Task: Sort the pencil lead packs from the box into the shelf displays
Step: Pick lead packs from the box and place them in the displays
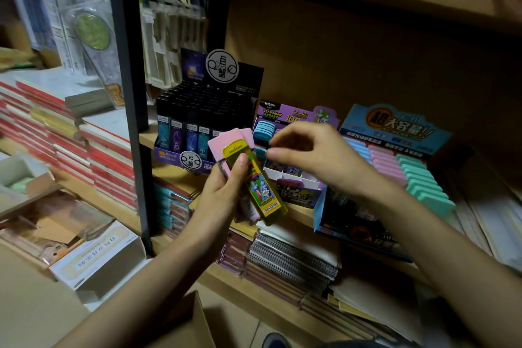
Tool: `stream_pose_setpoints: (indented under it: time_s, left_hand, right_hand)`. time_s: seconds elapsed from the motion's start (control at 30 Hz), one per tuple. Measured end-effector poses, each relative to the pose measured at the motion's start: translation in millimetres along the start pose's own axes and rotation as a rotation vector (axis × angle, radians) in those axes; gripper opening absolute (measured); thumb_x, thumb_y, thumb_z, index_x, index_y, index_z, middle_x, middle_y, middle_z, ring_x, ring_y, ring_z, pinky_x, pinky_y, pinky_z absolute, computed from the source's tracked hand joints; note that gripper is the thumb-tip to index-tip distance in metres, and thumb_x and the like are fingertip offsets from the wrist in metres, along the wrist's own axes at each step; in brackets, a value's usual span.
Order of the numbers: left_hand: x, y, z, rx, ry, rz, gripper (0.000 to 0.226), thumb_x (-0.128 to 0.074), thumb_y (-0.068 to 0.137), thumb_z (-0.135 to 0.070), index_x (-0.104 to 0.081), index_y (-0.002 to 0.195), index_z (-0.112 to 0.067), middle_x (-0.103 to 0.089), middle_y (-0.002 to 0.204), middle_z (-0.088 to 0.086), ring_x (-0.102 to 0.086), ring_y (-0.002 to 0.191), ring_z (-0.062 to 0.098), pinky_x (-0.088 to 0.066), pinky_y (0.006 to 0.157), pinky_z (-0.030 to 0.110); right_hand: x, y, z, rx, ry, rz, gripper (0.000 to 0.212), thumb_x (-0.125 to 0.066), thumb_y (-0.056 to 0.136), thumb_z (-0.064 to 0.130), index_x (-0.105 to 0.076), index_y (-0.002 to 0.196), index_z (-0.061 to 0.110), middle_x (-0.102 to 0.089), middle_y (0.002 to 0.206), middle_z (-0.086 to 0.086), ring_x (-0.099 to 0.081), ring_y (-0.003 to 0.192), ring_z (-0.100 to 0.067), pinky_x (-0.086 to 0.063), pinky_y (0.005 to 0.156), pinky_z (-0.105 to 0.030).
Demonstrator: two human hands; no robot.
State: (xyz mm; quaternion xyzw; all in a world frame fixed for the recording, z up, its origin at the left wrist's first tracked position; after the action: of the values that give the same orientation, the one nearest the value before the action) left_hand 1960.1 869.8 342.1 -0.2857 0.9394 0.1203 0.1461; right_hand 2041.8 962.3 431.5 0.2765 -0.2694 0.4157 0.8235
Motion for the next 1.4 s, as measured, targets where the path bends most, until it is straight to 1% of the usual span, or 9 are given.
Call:
stream_pose_setpoints:
  time_s: [0.27, 0.43, 0.53, 0.6, 0.67, 0.83, 1.0, 1.17, 1.4]
  left_hand:
    - [-2, 4, 11, 0.195, -0.150, 0.085, 0.052, -0.040, 0.091, -0.044, -0.046, 0.134, -0.016, -0.063, 0.124, 0.012, -0.062, 0.111, 0.029, -0.046, 0.097, 0.053]
    - [-5, 5, 19, 0.180, -0.179, 0.099, 0.025, -0.040, 0.097, -0.021, -0.052, 0.119, -0.018, -0.070, 0.100, 0.004, -0.071, 0.083, 0.015, -0.060, 0.069, 0.033]
    - [-4, 7, 21, 0.168, -0.133, 0.069, 0.018, -0.040, 0.098, -0.019, -0.055, 0.107, -0.018, -0.070, 0.090, 0.002, -0.070, 0.078, 0.014, -0.059, 0.066, 0.031]
    - [0, 8, 20, 0.154, -0.130, 0.041, 0.016, -0.040, 0.098, -0.018, -0.056, 0.100, -0.019, -0.068, 0.083, 0.000, -0.068, 0.075, 0.014, -0.057, 0.068, 0.031]
    - [1, 9, 19, 0.146, -0.132, 0.036, 0.015, -0.040, 0.098, -0.018, -0.056, 0.097, -0.020, -0.069, 0.076, -0.003, -0.067, 0.072, 0.013, -0.056, 0.067, 0.032]
    - [4, 8, 22, 0.135, -0.085, 0.033, 0.014, -0.042, 0.097, -0.022, -0.056, 0.097, -0.020, -0.071, 0.074, -0.006, -0.069, 0.070, 0.009, -0.051, 0.078, 0.039]
    - [5, 6, 30, 0.149, -0.034, 0.045, 0.017, -0.043, 0.097, -0.023, -0.058, 0.105, -0.020, -0.073, 0.083, -0.006, -0.070, 0.080, 0.010, -0.056, 0.074, 0.034]
    - [4, 5, 28, 0.140, -0.019, 0.037, 0.017, -0.043, 0.097, -0.023, -0.057, 0.106, -0.020, -0.070, 0.090, -0.001, -0.069, 0.080, 0.010, -0.054, 0.081, 0.036]
    - [0, 4, 26, 0.141, -0.027, 0.010, 0.016, -0.042, 0.097, -0.021, -0.056, 0.106, -0.018, -0.066, 0.093, 0.002, -0.065, 0.082, 0.015, -0.053, 0.080, 0.036]
  right_hand:
    - [-34, -1, -16, -0.163, 0.238, 0.072, 0.025, -0.070, 0.080, 0.003, -0.058, 0.100, 0.011, -0.055, 0.072, 0.001, -0.052, 0.060, -0.003, -0.043, 0.054, -0.011]
    - [-21, -7, -31, -0.274, 0.354, 0.082, 0.027, -0.066, 0.082, 0.002, -0.058, 0.107, 0.010, -0.065, 0.085, -0.002, -0.062, 0.084, -0.015, -0.047, 0.076, -0.031]
    - [3, -10, -33, -0.260, 0.449, 0.017, 0.020, -0.065, 0.082, 0.000, -0.058, 0.096, 0.012, -0.069, 0.078, 0.004, -0.065, 0.073, -0.008, -0.049, 0.061, -0.019]
    - [27, -9, -35, -0.240, 0.500, -0.075, 0.021, -0.063, 0.083, 0.001, -0.059, 0.101, 0.011, -0.070, 0.084, 0.003, -0.068, 0.079, -0.010, -0.055, 0.066, -0.021]
    - [51, -8, -36, -0.210, 0.419, -0.167, 0.018, -0.061, 0.086, 0.006, -0.058, 0.102, 0.011, -0.068, 0.092, -0.002, -0.068, 0.085, -0.015, -0.055, 0.076, -0.029]
    - [85, -1, -42, -0.123, 0.180, -0.322, 0.009, -0.060, 0.087, 0.005, -0.055, 0.091, 0.012, -0.063, 0.087, -0.006, -0.065, 0.081, -0.019, -0.056, 0.068, -0.026]
    - [81, 7, -55, -0.063, -0.108, -0.371, 0.023, -0.066, 0.083, 0.004, -0.052, 0.098, 0.013, -0.061, 0.097, -0.008, -0.061, 0.098, -0.026, -0.052, 0.085, -0.043]
    - [74, 14, -66, -0.015, -0.433, -0.382, 0.025, -0.073, 0.079, 0.015, -0.054, 0.094, 0.018, -0.060, 0.088, 0.002, -0.055, 0.082, -0.015, -0.035, 0.067, -0.021]
    - [66, 19, -71, -0.039, -0.524, -0.291, 0.035, -0.074, 0.078, 0.015, -0.048, 0.101, 0.021, -0.060, 0.080, 0.003, -0.059, 0.075, -0.017, -0.048, 0.066, -0.035]
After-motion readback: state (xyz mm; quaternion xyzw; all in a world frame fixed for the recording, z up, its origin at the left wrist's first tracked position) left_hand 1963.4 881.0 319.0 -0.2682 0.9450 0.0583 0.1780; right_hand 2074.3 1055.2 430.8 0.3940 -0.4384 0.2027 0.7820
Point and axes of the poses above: each hand's wrist, its own y-axis towards the middle knuckle, its own x-axis out of the back of the hand, z = x × y, the point moved 7 cm from there along y, towards the middle knuckle
